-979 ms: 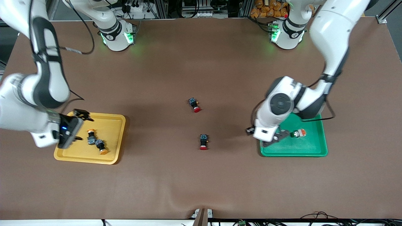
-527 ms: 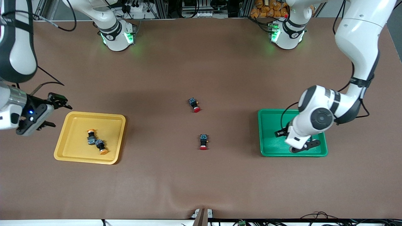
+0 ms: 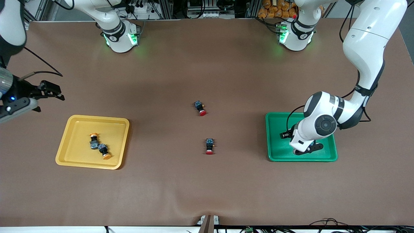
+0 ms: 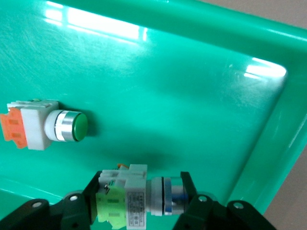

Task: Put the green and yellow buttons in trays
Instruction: 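Place the green button in the green tray while the right gripper fills the yellow tray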

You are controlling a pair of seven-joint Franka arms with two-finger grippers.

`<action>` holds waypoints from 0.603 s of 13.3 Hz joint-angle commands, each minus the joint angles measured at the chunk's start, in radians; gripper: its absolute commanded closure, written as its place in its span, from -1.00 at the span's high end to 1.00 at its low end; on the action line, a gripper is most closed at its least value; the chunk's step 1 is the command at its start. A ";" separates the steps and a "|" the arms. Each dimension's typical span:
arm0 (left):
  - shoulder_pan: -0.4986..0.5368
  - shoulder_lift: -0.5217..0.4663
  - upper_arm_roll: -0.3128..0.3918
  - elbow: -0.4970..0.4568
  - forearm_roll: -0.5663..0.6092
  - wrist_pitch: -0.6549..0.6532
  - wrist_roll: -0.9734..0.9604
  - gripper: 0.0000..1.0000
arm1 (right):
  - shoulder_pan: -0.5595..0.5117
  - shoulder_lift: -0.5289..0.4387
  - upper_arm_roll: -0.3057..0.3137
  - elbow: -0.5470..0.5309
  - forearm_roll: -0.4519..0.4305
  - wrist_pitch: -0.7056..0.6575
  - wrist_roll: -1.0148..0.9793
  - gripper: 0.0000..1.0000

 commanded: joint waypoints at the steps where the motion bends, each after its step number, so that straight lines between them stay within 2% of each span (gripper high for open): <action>1: 0.009 -0.050 -0.004 -0.028 0.021 0.003 0.000 1.00 | -0.064 -0.020 0.075 0.032 -0.022 -0.061 0.190 1.00; 4: 0.006 -0.133 -0.028 0.001 0.017 -0.042 0.003 1.00 | -0.082 -0.069 0.080 0.032 -0.018 -0.098 0.268 1.00; 8: 0.009 -0.199 -0.098 0.202 0.004 -0.323 0.004 1.00 | -0.082 -0.111 0.086 0.032 -0.022 -0.146 0.350 1.00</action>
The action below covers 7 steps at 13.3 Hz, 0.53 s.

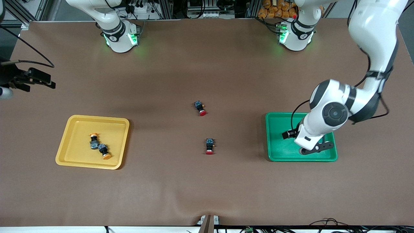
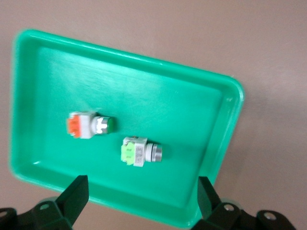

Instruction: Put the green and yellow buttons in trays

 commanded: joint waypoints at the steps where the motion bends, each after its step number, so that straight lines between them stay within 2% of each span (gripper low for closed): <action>1: 0.005 -0.067 -0.035 0.103 0.002 -0.178 0.003 1.00 | -0.040 -0.051 0.058 -0.009 -0.026 -0.019 0.040 1.00; 3: 0.003 -0.144 -0.057 0.129 -0.033 -0.232 -0.002 1.00 | -0.080 -0.092 0.111 -0.012 -0.028 -0.043 0.070 1.00; 5: 0.006 -0.199 -0.055 0.143 -0.100 -0.263 0.004 1.00 | -0.056 -0.094 0.113 -0.009 -0.058 -0.075 0.177 1.00; 7: 0.006 -0.204 -0.058 0.216 -0.116 -0.304 0.029 1.00 | -0.036 -0.088 0.110 -0.002 -0.106 -0.073 0.240 1.00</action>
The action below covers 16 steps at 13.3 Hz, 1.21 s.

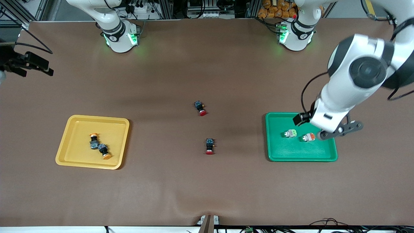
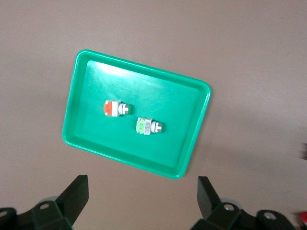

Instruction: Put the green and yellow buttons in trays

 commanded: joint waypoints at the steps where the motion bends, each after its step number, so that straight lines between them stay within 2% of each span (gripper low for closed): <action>1: 0.009 -0.014 -0.006 0.083 -0.051 -0.063 0.069 1.00 | -0.005 -0.004 0.002 0.024 -0.042 -0.005 0.068 1.00; 4: 0.041 -0.101 0.005 0.087 -0.111 -0.112 0.235 1.00 | -0.008 -0.001 -0.023 0.034 -0.031 -0.008 0.065 1.00; 5: 0.038 -0.126 0.028 0.081 -0.121 -0.141 0.305 1.00 | -0.008 -0.001 -0.023 0.034 -0.031 -0.004 0.057 1.00; 7: -0.049 -0.190 0.161 0.060 -0.137 -0.166 0.410 1.00 | -0.008 -0.001 -0.021 0.032 -0.027 -0.002 0.054 1.00; 10: -0.158 -0.281 0.389 -0.024 -0.266 -0.203 0.535 1.00 | -0.001 -0.001 -0.021 0.034 -0.001 0.000 0.052 1.00; 11: -0.198 -0.298 0.443 -0.046 -0.277 -0.203 0.539 1.00 | -0.004 -0.001 -0.021 0.034 -0.001 0.001 0.051 1.00; 13: -0.235 -0.324 0.471 -0.064 -0.271 -0.208 0.537 1.00 | -0.005 0.002 -0.023 0.028 0.065 -0.013 0.057 1.00; 14: -0.249 -0.327 0.490 -0.064 -0.269 -0.218 0.539 1.00 | -0.004 -0.005 -0.021 0.013 0.077 -0.051 0.063 1.00; 16: -0.281 -0.351 0.528 -0.074 -0.269 -0.235 0.537 1.00 | -0.013 0.002 -0.023 0.020 0.085 -0.033 0.051 1.00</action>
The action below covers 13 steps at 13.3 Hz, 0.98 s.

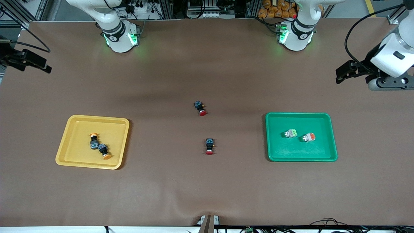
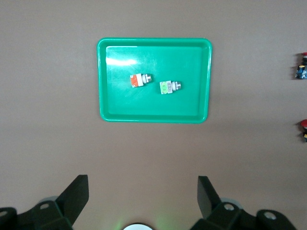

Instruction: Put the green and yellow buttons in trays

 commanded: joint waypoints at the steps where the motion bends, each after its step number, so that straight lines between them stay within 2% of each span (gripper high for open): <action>1: -0.036 -0.068 0.051 -0.057 -0.009 -0.019 0.003 1.00 | -0.012 -0.001 0.002 -0.001 0.019 0.011 -0.001 1.00; 3: -0.036 -0.117 0.049 -0.106 -0.012 -0.020 -0.006 1.00 | -0.010 -0.003 0.005 0.002 -0.002 0.019 -0.003 1.00; 5: -0.037 -0.128 0.047 -0.113 -0.012 -0.020 -0.014 1.00 | -0.014 -0.003 0.004 0.002 -0.016 0.022 -0.004 1.00; 13: -0.033 -0.109 0.049 -0.027 -0.002 -0.052 0.000 1.00 | -0.012 0.002 0.004 0.002 -0.022 0.030 -0.004 1.00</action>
